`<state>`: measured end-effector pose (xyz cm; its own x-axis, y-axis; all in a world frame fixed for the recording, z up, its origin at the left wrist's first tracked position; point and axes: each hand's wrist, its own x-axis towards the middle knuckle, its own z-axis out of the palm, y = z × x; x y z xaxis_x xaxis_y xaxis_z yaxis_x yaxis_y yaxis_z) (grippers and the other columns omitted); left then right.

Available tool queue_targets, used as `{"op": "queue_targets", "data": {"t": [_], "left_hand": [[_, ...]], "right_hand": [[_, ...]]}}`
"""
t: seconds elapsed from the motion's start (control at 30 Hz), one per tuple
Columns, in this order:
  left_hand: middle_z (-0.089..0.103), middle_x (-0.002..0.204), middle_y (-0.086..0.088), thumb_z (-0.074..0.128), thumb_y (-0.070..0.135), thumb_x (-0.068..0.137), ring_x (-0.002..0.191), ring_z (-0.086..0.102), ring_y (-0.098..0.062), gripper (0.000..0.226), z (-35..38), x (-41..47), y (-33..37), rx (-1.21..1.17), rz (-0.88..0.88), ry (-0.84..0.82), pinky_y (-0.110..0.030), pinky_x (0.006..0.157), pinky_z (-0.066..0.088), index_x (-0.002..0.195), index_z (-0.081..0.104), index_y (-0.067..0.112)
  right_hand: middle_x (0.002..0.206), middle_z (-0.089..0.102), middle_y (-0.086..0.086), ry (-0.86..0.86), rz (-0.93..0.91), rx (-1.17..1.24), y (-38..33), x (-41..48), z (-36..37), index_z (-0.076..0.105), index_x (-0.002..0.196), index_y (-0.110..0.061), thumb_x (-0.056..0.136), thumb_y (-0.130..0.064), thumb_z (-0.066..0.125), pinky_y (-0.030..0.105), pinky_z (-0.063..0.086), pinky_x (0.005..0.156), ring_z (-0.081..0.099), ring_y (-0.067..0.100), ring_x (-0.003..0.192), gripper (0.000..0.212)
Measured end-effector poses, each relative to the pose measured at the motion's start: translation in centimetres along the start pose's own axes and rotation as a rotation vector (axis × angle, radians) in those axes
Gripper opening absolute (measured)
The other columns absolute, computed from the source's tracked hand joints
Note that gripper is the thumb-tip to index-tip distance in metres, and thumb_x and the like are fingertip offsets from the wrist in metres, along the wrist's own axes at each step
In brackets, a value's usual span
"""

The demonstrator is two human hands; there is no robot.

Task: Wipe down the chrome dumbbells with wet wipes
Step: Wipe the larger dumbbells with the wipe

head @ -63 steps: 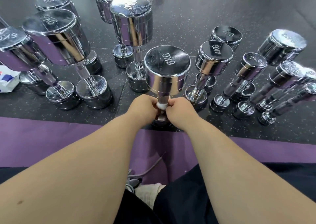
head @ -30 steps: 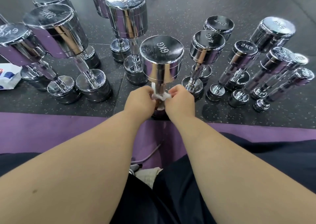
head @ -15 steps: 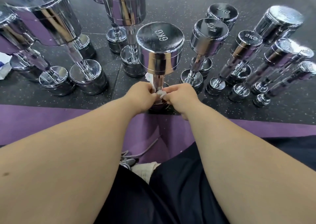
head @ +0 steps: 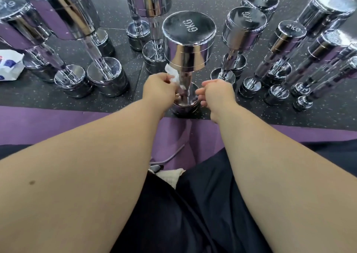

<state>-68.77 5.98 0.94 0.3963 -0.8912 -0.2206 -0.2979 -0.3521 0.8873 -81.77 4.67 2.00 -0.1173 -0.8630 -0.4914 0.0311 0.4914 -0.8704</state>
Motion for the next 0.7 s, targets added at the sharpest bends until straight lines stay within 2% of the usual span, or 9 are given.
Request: {"op": "queue_targets", "data": {"t": [0.1,0.17,0.23,0.33,0.4,0.47,0.53,0.6,0.7], "left_hand": [[0.063,0.061,0.005,0.056,0.007,0.09,0.064,0.057,-0.014,0.033,0.3,0.1,0.8,0.12,0.043,-0.036,-0.026,0.068,0.051,0.06,0.061,0.02],[0.063,0.07,0.0,0.049,0.0,0.084,0.071,0.055,-0.017,0.029,0.6,0.1,1.1,0.265,0.081,-0.101,-0.025,0.068,0.047,0.065,0.063,0.017],[0.065,0.079,-0.005,0.044,-0.006,0.08,0.077,0.057,-0.021,0.035,0.6,0.5,1.1,0.297,0.074,-0.177,-0.029,0.073,0.052,0.079,0.071,0.016],[0.068,0.078,-0.012,0.038,-0.017,0.08,0.073,0.061,-0.023,0.041,0.2,0.6,1.9,0.005,0.003,-0.293,-0.037,0.075,0.058,0.077,0.069,0.01],[0.066,0.067,-0.007,0.04,-0.016,0.088,0.059,0.06,-0.014,0.031,-0.6,0.5,3.2,-0.209,0.013,-0.282,-0.027,0.058,0.055,0.076,0.061,0.003],[0.063,0.076,-0.01,0.051,-0.007,0.091,0.058,0.054,-0.014,0.012,-1.5,0.3,4.4,-0.444,0.021,-0.319,-0.022,0.054,0.044,0.089,0.061,-0.001],[0.063,0.086,-0.014,0.053,-0.002,0.093,0.065,0.054,-0.017,0.01,-1.9,0.3,4.5,-0.58,-0.014,-0.367,-0.025,0.059,0.046,0.095,0.062,0.0],[0.064,0.082,-0.011,0.046,-0.015,0.09,0.069,0.057,-0.018,0.022,-1.8,0.4,3.6,-0.508,-0.036,-0.35,-0.028,0.069,0.05,0.09,0.06,0.001],[0.068,0.074,-0.01,0.042,-0.02,0.085,0.069,0.06,-0.019,0.032,-0.9,0.7,1.9,-0.186,-0.021,-0.337,-0.037,0.08,0.051,0.079,0.061,0.004]], "right_hand": [[0.066,0.061,0.004,0.023,-0.012,0.054,-0.4,0.1,-0.2,0.054,0.082,-0.016,0.092,0.001,0.034,0.021,0.043,0.051,0.051,0.013,0.055,0.028],[0.068,0.062,0.004,0.007,-0.053,0.03,-0.6,0.3,0.1,0.054,0.082,-0.016,0.089,0.002,0.033,0.023,0.045,0.055,0.053,0.014,0.057,0.029],[0.068,0.063,0.004,0.0,-0.073,0.01,-0.3,0.5,0.8,0.055,0.08,-0.016,0.088,0.002,0.033,0.024,0.044,0.054,0.053,0.013,0.056,0.029],[0.066,0.059,0.006,-0.01,-0.098,-0.028,0.1,0.6,1.2,0.053,0.077,-0.015,0.089,0.004,0.034,0.023,0.041,0.047,0.05,0.014,0.051,0.03],[0.067,0.057,0.008,-0.011,-0.085,0.001,0.4,0.8,0.9,0.052,0.078,-0.013,0.091,0.007,0.033,0.022,0.043,0.047,0.05,0.013,0.048,0.031],[0.069,0.057,0.01,0.012,-0.043,0.082,0.3,0.7,0.5,0.051,0.078,-0.012,0.094,0.008,0.033,0.022,0.048,0.05,0.056,0.015,0.046,0.031],[0.063,0.06,0.009,0.046,-0.032,0.118,0.4,0.9,0.1,0.051,0.079,-0.012,0.095,0.006,0.035,0.022,0.051,0.051,0.06,0.016,0.048,0.029],[0.053,0.06,0.008,0.037,-0.018,0.149,0.4,0.1,0.4,0.05,0.081,-0.008,0.095,0.006,0.032,0.019,0.046,0.043,0.056,0.012,0.039,0.027],[0.076,0.066,0.011,0.057,-0.055,0.013,0.3,-0.5,1.2,0.057,0.078,-0.015,0.069,-0.009,0.044,0.034,0.05,0.061,0.058,0.022,0.064,0.017]]}}
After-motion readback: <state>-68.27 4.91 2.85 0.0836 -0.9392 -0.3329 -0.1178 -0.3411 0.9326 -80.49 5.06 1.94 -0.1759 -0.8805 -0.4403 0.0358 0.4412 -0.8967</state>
